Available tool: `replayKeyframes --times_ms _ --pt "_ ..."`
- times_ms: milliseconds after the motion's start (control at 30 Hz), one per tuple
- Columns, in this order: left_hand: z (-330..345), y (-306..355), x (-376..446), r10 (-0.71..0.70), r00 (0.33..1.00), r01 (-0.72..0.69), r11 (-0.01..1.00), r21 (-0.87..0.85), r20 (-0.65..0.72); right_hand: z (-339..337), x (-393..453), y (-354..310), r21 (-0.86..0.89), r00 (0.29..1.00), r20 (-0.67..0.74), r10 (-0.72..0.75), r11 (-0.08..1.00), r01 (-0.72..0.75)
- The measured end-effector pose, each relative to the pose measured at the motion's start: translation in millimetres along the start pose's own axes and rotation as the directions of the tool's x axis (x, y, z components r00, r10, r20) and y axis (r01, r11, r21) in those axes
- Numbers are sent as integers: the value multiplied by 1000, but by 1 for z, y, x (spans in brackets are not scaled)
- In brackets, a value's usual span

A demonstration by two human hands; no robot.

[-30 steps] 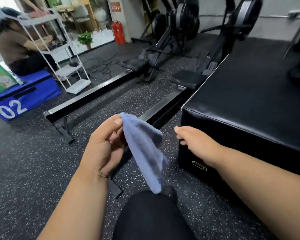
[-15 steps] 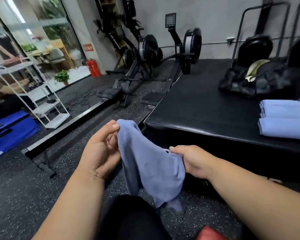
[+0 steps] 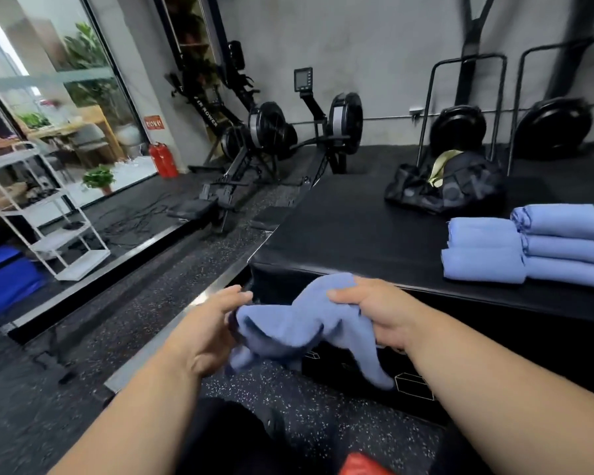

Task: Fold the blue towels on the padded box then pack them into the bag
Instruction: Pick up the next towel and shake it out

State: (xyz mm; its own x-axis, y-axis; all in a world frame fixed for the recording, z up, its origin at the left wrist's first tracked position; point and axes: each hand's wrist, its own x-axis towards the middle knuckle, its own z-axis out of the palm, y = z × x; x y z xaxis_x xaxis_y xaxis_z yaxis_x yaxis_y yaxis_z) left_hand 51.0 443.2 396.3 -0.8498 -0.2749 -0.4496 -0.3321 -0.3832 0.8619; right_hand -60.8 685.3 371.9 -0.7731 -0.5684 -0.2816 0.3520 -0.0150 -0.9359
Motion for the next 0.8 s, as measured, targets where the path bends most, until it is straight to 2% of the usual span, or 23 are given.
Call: replayKeyframes --times_ms 100,167,233,333,433,500,533,600,633,667,733,800 --pt "11 -5 3 260 950 -275 959 -66 -170 -18 -3 -3 -25 987 -6 -163 986 163" --pt "10 0 -3 363 914 -386 916 -110 -182 -37 -5 -15 48 974 -47 -222 973 224" --pt "13 2 -7 358 923 -376 916 -136 -143 -54 -6 -24 98 977 -63 -203 973 208" --pt "25 1 -4 324 939 -332 942 -57 -119 -61 -4 -26 23 988 -39 -150 988 151" --pt "25 15 5 469 871 -473 881 13 -147 -68 -4 -34 190 959 -116 -260 941 279" --pt "25 28 5 548 827 -553 833 -7 -127 -81 -5 -46 292 947 -167 -274 904 313" --pt "28 32 7 521 848 -525 851 -23 -100 -84 -5 -51 291 959 -152 -239 916 275" --pt "40 33 13 344 937 -345 939 0 -63 -83 -6 -55 198 988 -100 -114 971 132" --pt "46 33 15 279 959 -278 960 27 -57 -81 -6 -55 156 990 -110 -86 982 103" --pt "46 35 22 283 956 -280 958 56 -72 -81 -3 -58 118 985 -148 -92 987 110" --pt "46 44 32 385 915 -374 922 103 -123 -84 0 -67 71 959 -233 -163 980 184" --pt "44 55 36 461 876 -444 886 134 -141 -92 0 -79 86 945 -248 -212 967 239"
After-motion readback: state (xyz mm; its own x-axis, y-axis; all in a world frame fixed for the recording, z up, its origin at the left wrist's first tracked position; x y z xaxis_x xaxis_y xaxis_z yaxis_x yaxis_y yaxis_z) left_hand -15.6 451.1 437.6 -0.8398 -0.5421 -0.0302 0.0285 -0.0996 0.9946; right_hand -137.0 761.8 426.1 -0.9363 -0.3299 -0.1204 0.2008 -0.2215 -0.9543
